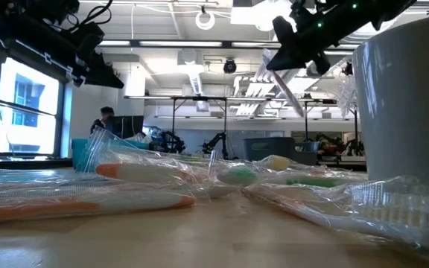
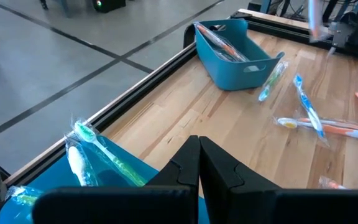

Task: Pick & Place Toothbrushes
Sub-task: Put the orange toothbrush into the dark gray bin

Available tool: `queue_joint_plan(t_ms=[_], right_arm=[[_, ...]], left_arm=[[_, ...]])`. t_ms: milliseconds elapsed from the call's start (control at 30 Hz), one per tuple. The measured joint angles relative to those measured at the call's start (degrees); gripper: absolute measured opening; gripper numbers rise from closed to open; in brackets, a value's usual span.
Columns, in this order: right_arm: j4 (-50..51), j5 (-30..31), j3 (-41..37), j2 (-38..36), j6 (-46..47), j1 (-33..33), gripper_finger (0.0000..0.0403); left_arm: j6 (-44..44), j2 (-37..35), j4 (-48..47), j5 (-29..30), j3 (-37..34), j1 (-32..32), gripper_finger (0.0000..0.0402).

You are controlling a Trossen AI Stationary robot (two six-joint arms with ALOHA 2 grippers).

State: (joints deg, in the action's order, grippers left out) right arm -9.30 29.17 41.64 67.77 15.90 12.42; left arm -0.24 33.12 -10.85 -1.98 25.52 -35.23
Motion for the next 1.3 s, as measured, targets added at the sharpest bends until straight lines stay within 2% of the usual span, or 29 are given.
queue_joint_plan(t_ms=[133, 333, 667, 900, 1100, 1300], right_arm=[[-5.4, -5.5, -1.7, 0.0, -0.7, 4.5, 0.0005], [-12.3, -8.0, -4.1, 0.0, -0.6, 9.0, 0.0005], [-24.6, -8.3, -10.1, 0.0, 3.9, 12.7, 0.0005], [-27.8, -2.0, -12.8, 0.1, 7.0, 12.5, 0.0005], [-28.6, 8.1, -12.8, 1.4, 6.9, 10.6, 0.0005], [-39.6, 9.3, -12.8, 7.9, 6.9, 10.6, 0.0005]], left_arm=[[0.0, 0.0, 0.0, 0.0, 0.0, 0.0, 0.0001], [0.0, 0.0, 0.0, 0.0, 0.0, 0.0, 0.0001], [0.5, 0.0, 0.0, 0.1, 0.0, 0.0, 0.0001], [0.5, 0.0, 0.0, 0.1, 0.0, 0.0, 0.0001], [0.6, 0.0, 0.1, 0.1, 0.0, 0.0, 0.0001], [0.6, 0.0, 0.4, 0.3, 0.0, 0.0, 0.0001]])
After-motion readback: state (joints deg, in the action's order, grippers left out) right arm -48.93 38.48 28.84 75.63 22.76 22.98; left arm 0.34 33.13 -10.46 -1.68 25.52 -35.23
